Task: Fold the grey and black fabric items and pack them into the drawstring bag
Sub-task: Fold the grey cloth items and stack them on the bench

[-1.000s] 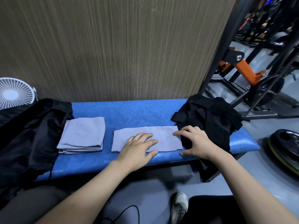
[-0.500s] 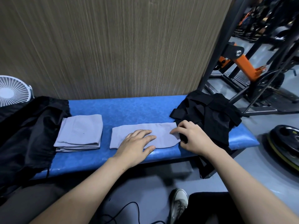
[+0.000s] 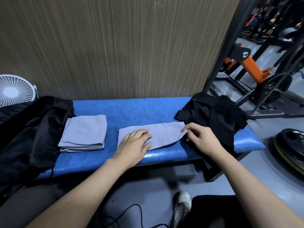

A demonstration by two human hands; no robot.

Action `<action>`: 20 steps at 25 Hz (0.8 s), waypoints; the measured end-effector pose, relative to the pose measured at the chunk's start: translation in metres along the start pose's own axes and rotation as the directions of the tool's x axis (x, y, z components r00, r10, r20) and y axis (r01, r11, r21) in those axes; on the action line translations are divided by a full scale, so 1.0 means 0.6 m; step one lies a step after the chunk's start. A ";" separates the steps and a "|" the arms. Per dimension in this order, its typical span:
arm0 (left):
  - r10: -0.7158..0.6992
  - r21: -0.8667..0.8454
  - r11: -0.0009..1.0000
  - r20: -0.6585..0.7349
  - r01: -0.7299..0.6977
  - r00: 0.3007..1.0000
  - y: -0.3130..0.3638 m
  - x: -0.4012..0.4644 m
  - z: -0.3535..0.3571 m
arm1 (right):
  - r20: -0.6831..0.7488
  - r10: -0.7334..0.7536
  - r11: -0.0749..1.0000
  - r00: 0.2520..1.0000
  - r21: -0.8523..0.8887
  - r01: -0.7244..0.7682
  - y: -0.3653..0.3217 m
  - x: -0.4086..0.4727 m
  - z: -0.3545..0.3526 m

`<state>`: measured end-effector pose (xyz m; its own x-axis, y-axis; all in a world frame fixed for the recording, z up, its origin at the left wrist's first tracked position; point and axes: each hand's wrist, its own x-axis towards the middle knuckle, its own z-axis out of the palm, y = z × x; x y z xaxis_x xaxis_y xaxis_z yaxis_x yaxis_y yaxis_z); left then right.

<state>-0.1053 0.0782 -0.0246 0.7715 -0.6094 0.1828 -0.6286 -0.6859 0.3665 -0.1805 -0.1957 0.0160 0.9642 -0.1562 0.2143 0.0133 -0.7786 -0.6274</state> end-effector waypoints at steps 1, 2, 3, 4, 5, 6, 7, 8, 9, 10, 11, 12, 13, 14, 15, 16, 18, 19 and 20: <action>-0.009 0.018 1.000 -0.013 0.009 1.000 -0.002 -0.001 -0.002 | -0.008 0.006 1.000 1.000 0.000 -0.006 0.000 0.000 -0.003; -0.020 0.028 0.999 -0.028 0.021 0.999 -0.005 -0.002 -0.003 | -0.023 0.007 1.000 1.000 0.002 -0.007 0.001 0.000 -0.007; -0.033 0.033 0.999 -0.044 0.034 0.999 -0.008 -0.003 -0.004 | -0.045 0.001 1.000 0.999 0.008 0.000 0.002 -0.001 -0.011; -0.052 0.034 0.998 -0.056 0.054 0.997 -0.011 -0.005 -0.005 | -0.067 -0.002 1.000 0.998 0.027 0.004 0.003 -0.001 -0.016; -0.081 0.025 0.996 -0.065 0.083 0.995 -0.015 -0.007 -0.006 | -0.084 -0.002 0.998 0.997 0.058 0.007 0.005 -0.001 -0.019; -0.117 0.011 0.993 -0.072 0.118 0.990 -0.018 -0.010 -0.006 | -0.088 -0.005 0.995 0.996 0.097 0.014 0.006 0.000 -0.021; -0.155 0.002 0.988 -0.075 0.155 0.985 -0.021 -0.013 -0.007 | -0.073 -0.015 0.991 0.997 0.132 0.024 0.009 0.000 -0.020; -0.186 0.002 0.982 -0.071 0.186 0.980 -0.023 -0.017 -0.007 | -0.043 -0.028 0.987 0.999 0.158 0.035 0.008 0.000 -0.016; -0.205 0.002 0.979 -0.061 0.206 0.977 -0.025 -0.020 -0.008 | -0.009 -0.038 0.986 0.999 0.163 0.039 0.009 0.001 -0.009; -0.212 -0.008 0.977 -0.049 0.212 0.976 -0.027 -0.023 -0.009 | 0.024 -0.036 0.987 0.999 0.155 0.032 0.009 0.002 -0.002; -0.210 -0.029 0.977 -0.041 0.209 0.977 -0.029 -0.025 -0.011 | 0.054 -0.014 0.986 0.998 0.167 0.005 0.010 0.005 0.005; -0.205 -0.054 0.978 -0.038 0.203 0.978 -0.031 -0.025 -0.013 | 0.076 0.035 0.975 0.996 0.218 -0.051 0.009 0.008 0.010; -0.198 -0.080 0.978 -0.039 0.194 0.979 -0.034 -0.026 -0.015 | 0.089 0.098 0.945 0.991 0.304 -0.120 0.008 0.011 0.014; -0.193 -0.106 0.976 -0.041 0.188 0.980 -0.036 -0.025 -0.017 | 0.084 0.162 0.905 0.983 0.385 -0.182 0.005 0.014 0.018; -0.189 -0.126 0.975 -0.044 0.182 0.981 -0.038 -0.025 -0.019 | 0.067 0.216 0.860 0.974 0.460 -0.222 0.001 0.016 0.021; -0.186 -0.139 0.974 -0.047 0.178 0.982 -0.039 -0.024 -0.020 | 0.034 0.266 0.825 0.963 0.509 -0.246 -0.005 0.019 0.024; -0.178 -0.152 0.974 -0.049 0.169 0.983 -0.040 -0.022 -0.019 | -0.024 0.347 0.776 0.937 0.568 -0.273 -0.015 0.019 0.027; -0.176 -0.156 0.974 -0.050 0.167 0.983 -0.040 -0.021 -0.018 | -0.016 0.367 0.760 0.930 0.582 -0.289 -0.019 0.018 0.028; -0.174 -0.156 0.974 -0.048 0.164 0.984 -0.040 -0.020 -0.016 | 0.016 0.366 0.751 0.931 0.585 -0.306 -0.023 0.017 0.030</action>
<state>-0.0983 0.1056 -0.0268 0.8728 -0.4612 0.1597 -0.4700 -0.7061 0.5296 -0.1661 -0.1757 0.0132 0.9063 -0.4206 -0.0421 -0.1297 -0.1820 -0.9747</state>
